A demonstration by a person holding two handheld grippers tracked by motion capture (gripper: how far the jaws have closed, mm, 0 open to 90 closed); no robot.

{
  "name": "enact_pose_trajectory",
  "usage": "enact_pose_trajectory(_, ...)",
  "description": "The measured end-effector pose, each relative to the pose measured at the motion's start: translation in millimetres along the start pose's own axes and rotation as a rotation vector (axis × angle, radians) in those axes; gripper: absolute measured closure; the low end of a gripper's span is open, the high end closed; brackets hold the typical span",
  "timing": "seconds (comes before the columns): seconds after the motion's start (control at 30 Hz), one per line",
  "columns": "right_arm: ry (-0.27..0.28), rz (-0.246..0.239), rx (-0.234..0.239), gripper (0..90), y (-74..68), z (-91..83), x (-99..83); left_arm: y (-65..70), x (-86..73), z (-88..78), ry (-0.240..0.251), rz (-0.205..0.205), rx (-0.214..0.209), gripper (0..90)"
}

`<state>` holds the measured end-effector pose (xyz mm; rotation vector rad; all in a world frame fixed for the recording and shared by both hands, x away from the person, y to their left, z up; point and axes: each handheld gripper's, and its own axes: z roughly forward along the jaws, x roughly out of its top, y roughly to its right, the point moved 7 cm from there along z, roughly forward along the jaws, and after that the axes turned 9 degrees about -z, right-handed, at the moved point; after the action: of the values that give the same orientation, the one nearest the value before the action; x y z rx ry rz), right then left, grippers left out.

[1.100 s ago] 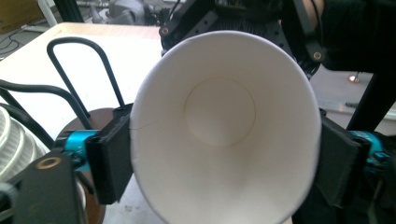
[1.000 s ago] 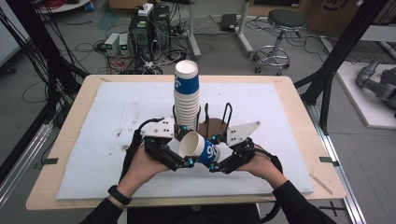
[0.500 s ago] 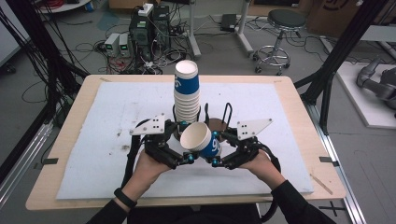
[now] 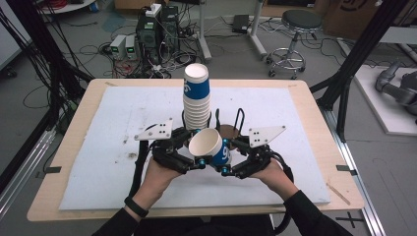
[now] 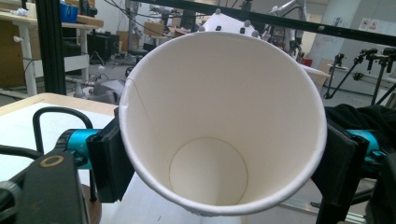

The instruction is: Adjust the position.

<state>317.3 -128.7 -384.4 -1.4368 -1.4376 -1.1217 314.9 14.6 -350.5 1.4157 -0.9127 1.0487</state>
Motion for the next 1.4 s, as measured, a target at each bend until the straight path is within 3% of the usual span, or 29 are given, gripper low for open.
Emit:
enact_pose_trajectory(0.2, -0.012, -0.014, -0.021, 27.9, -0.7, -0.3, 0.1, -0.2, 1.0, -0.5, -0.025, 0.017, 0.006, 21.8)
enact_pose_trajectory(0.3, -0.040, -0.012, -0.033, 21.0, 0.3, -0.3, 0.5, -0.2, 1.6, -1.6, -0.070, 0.036, 0.022, 21.8)
enact_pose_trajectory(0.37, -0.055, -0.019, -0.030, 21.0, -0.3, -0.8, 1.8, -0.6, 1.8, -2.1, -0.093, 0.048, 0.035, 21.9)
enact_pose_trajectory(0.43, -0.078, -0.037, -0.037, 21.0, -1.2, 0.0, 2.3, -1.2, 1.1, -1.7, -0.130, 0.057, 0.047, 22.0)
enact_pose_trajectory(0.6, -0.152, -0.069, -0.042, 21.0, -4.1, 8.4, -3.4, -0.4, -4.4, 2.3, -0.288, 0.111, 0.099, 22.3)
enact_pose_trajectory(0.7, -0.193, -0.072, -0.035, 21.1, -5.2, 15.3, -8.7, 2.0, -5.8, 5.4, -0.334, 0.142, 0.106, 22.3)
enact_pose_trajectory(0.93, -0.156, -0.051, -0.028, 28.7, -6.4, 19.7, -11.1, 5.9, -3.2, 8.0, -0.300, 0.124, 0.086, 22.3)
enact_pose_trajectory(1.0, -0.128, -0.050, -0.028, 29.1, -6.2, 18.9, -9.2, 6.5, -1.0, 7.4, -0.272, 0.124, 0.077, 21.9)
enact_pose_trajectory(1.2, -0.018, -0.007, 0.008, 29.0, -7.9, 19.5, -3.5, 10.1, 3.6, 11.8, -0.134, 0.072, 0.029, 18.2)
enact_pose_trajectory(1.4, 0.022, 0.016, 0.017, 29.0, -9.3, 20.3, -0.5, 10.2, 6.2, 14.9, -0.091, 0.041, -0.001, 18.2)
